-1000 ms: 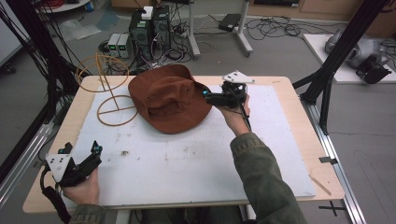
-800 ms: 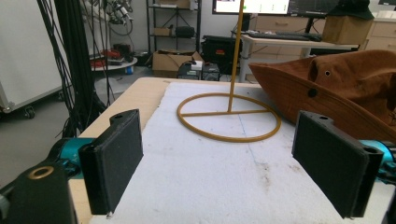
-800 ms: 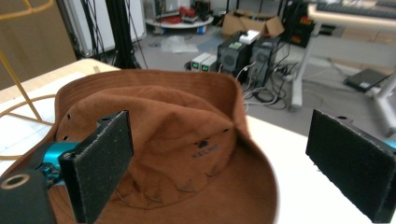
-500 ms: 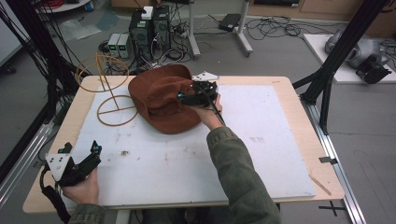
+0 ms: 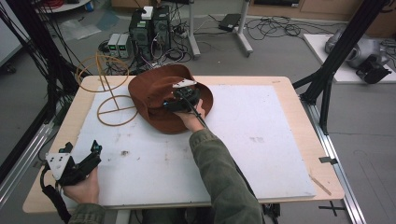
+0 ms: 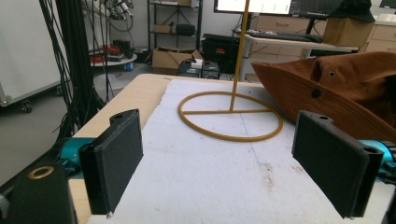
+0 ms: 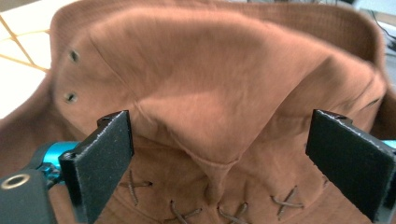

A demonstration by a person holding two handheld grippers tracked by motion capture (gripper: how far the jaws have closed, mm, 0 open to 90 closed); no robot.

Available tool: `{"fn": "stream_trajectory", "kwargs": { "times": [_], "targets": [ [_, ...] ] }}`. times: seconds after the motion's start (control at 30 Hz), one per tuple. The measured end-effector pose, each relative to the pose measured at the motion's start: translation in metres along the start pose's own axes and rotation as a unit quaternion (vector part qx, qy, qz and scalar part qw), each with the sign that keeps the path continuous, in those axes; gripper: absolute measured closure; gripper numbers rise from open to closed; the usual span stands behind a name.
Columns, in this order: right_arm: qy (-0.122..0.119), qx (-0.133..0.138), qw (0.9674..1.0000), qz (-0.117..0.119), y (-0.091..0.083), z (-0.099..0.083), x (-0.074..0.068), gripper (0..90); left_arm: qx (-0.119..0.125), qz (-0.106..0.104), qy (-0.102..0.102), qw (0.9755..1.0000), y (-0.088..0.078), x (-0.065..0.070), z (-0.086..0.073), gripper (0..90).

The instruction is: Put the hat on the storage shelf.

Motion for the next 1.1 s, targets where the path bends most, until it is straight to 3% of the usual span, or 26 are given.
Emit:
{"fn": "stream_trajectory", "kwargs": {
  "times": [0.07,0.13,0.33,0.43,0.53,0.67,0.77,1.1],
  "targets": [
    [0.0,-0.005,1.0,-0.003,0.007,-0.003,-0.001,8.4,0.0,-0.001,0.0,1.0,0.0,0.001,0.0,16.6],
    [-0.008,-0.001,0.9999,-0.009,0.01,-0.004,-0.001,22.6,-0.001,-0.002,0.001,1.0,0.001,0.001,-0.001,16.6],
    [-0.026,0.024,0.9989,-0.03,0.012,-0.001,-0.003,43.3,-0.002,-0.004,0.0,1.0,0.002,0.002,-0.001,16.6],
    [-0.016,0.015,0.9996,-0.02,0.015,-0.005,-0.001,60.7,-0.002,-0.004,-0.001,1.0,0.002,0.002,-0.002,16.6],
    [-0.004,0.01,0.9999,-0.007,0.014,-0.006,-0.001,85.6,-0.003,-0.005,-0.002,1.0,0.003,0.002,-0.002,16.6],
    [0.022,0.001,0.9998,0.001,0.011,-0.006,-0.001,87.8,-0.003,-0.004,-0.001,1.0,0.003,0.001,-0.002,16.6],
    [0.036,0.01,0.9993,-0.008,0.006,-0.006,-0.001,88.1,-0.001,-0.004,-0.002,1.0,0.003,0.002,-0.002,16.6],
    [0.038,0.028,0.9988,-0.014,0.003,-0.006,-0.003,88.0,-0.001,-0.005,-0.006,1.0,0.001,0.0,-0.002,17.4]
  ]
}}
Point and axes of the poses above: each handheld gripper's, and its own axes: y roughly forward along the jaws, z roughly out of its top, x roughly to its right, the point moved 8 cm from there along y, roughly forward along the jaws, and after that the axes turned 11 degrees about -x, right-handed, at the moved point
